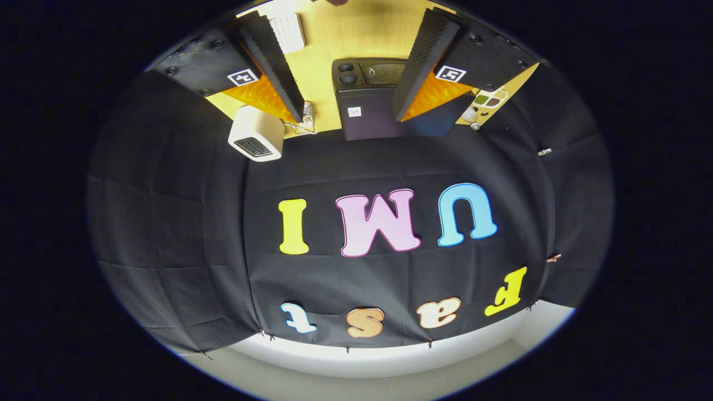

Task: Open the toaster oven, put the food inside, and close the toaster oven door.

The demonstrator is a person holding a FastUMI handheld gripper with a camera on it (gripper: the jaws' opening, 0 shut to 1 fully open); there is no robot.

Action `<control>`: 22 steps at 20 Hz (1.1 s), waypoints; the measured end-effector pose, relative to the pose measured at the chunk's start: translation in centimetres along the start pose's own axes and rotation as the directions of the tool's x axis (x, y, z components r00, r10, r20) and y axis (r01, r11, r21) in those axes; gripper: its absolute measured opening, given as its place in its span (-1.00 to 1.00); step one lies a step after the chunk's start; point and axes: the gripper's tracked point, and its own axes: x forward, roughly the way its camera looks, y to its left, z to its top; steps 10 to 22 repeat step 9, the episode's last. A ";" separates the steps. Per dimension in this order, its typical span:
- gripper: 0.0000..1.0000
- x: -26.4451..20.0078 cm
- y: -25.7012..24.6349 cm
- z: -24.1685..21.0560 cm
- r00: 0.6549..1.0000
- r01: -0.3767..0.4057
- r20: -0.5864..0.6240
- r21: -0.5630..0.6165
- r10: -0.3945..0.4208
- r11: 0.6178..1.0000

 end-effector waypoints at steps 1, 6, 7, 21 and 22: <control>0.97 -0.1 0.1 0.0 1.000 -0.002 -0.001 -0.004 0.002 1.000; 0.97 0.0 0.6 -0.8 1.000 -0.017 -0.024 0.001 0.017 1.000; 0.98 0.0 0.8 -1.0 0.999 -0.024 -0.030 0.006 0.024 1.000; 0.98 0.0 1.2 -1.2 0.999 -0.031 -0.033 0.009 0.031 0.999; 0.98 0.0 1.2 -1.2 0.999 -0.031 -0.033 0.009 0.031 0.999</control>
